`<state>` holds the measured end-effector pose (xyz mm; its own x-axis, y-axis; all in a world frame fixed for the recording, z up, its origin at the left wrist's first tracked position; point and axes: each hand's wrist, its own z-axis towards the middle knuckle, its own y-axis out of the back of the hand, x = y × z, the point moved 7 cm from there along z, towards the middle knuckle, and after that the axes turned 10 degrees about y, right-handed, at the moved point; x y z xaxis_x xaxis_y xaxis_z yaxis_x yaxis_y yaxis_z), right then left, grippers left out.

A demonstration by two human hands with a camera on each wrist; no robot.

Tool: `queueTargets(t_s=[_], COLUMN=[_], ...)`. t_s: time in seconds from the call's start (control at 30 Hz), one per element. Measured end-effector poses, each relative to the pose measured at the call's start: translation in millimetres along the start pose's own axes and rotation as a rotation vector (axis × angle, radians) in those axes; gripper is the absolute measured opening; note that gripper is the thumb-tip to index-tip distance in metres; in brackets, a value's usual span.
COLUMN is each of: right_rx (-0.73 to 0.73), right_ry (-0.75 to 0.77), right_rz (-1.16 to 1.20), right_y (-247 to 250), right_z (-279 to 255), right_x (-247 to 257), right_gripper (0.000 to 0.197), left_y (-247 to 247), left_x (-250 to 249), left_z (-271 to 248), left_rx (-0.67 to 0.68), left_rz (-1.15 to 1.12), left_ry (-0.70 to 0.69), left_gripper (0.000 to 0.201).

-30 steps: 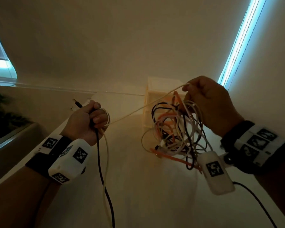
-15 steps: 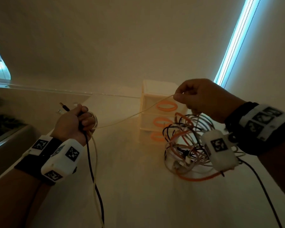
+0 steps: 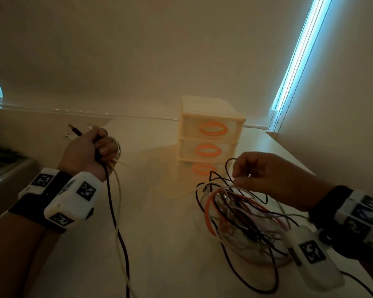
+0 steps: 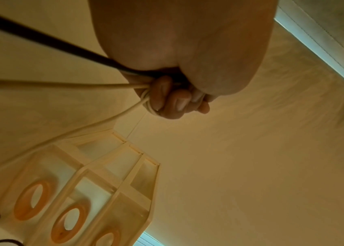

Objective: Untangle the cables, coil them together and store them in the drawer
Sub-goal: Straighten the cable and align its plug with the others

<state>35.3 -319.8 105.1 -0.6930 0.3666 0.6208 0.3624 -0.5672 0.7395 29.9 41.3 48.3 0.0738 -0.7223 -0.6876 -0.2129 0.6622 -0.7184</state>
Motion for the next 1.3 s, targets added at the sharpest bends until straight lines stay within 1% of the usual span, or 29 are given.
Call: queueTargets(t_s=[0.03,0.1,0.13,0.17,0.23,0.33,0.5,0.57,0.63,0.67,0.8,0.87,0.93,0.97,1.03,1.07,1.1,1.17,1.23,1.27,1.3], right_rx=[-0.011,0.093,0.148,0.169,0.158,0.185,0.214,0.215,0.164,0.127,-0.080,-0.227,-0.369,-0.407,-0.437,-0.458,-0.496,-0.530,-0.483,-0.469,-0.463], right_ry=[-0.001,-0.042,-0.064,-0.078,-0.099,-0.104,-0.056,-0.082,-0.097,-0.080,0.138,0.226,0.277,0.292,0.301,0.318,0.359,0.485,0.521,0.524,0.516], right_rz=[-0.019,-0.075,-0.123,-0.172,-0.226,-0.287,-0.378,-0.351,-0.261,-0.238,-0.313,-0.244,-0.191,-0.173,-0.160,-0.195,-0.276,-0.553,-0.926,-1.054,-1.062], right_y=[1.2,-10.6,-18.9,-25.7,-35.7,-50.3,-62.9,-60.8,-50.0,-41.3,-0.2,16.1,27.6,30.5,32.5,34.4,36.7,40.2,41.7,45.4,51.5], right_z=[-6.5,-17.8,-21.5,-23.2,-21.5,-14.6,-7.4,-5.8,-3.6,-1.5,7.3,11.6,14.3,15.2,17.1,18.3,18.1,18.9,24.1,26.5,29.7], right_x=[1.8,1.2,-2.1,-6.0,-12.5,-16.2,-15.6,-14.0,-5.6,1.1,32.2,36.3,34.3,32.0,27.8,27.4,31.1,43.6,52.4,53.3,52.6], right_gripper=[0.008,0.004,0.006,0.008,0.010,0.011,0.015,0.018,0.016,0.015,0.007,0.009,0.012,0.012,0.005,0.001,0.004,0.010,0.013,0.011,0.009], left_y=[-0.2,0.1,-0.1,-0.5,-2.2,-3.0,-2.6,-1.5,-0.9,-0.1,2.4,3.6,4.3,3.9,3.2,3.2,2.9,2.8,2.7,2.9,2.8], left_x=[0.9,2.2,2.8,3.3,5.5,8.3,12.3,14.3,16.3,17.0,18.1,18.2,18.6,18.9,19.2,19.1,19.3,19.6,19.6,19.5,19.3], left_z=[1.0,2.8,2.9,3.0,2.7,1.5,2.2,2.3,2.5,2.8,4.2,5.3,5.7,5.6,5.2,5.2,5.0,5.0,5.2,5.2,5.0], left_rx=[0.005,0.009,0.010,0.012,0.017,0.017,0.000,-0.004,-0.008,-0.013,-0.023,-0.032,-0.039,-0.039,-0.043,-0.047,-0.050,-0.048,-0.049,-0.053,-0.054], left_rz=[0.003,0.011,0.016,0.022,0.031,0.032,0.041,0.049,0.059,0.058,0.044,0.043,0.044,0.042,0.044,0.050,0.058,0.074,0.087,0.091,0.093], left_ry=[0.001,-0.003,-0.007,-0.009,-0.002,0.007,0.014,0.024,0.033,0.036,0.048,0.046,0.046,0.046,0.045,0.042,0.039,0.034,0.035,0.035,0.034], left_gripper=[0.042,0.042,0.042,0.042,0.042,0.043,0.044,0.045,0.045,0.045,0.045,0.044,0.044,0.045,0.045,0.045,0.044,0.044,0.043,0.044,0.044])
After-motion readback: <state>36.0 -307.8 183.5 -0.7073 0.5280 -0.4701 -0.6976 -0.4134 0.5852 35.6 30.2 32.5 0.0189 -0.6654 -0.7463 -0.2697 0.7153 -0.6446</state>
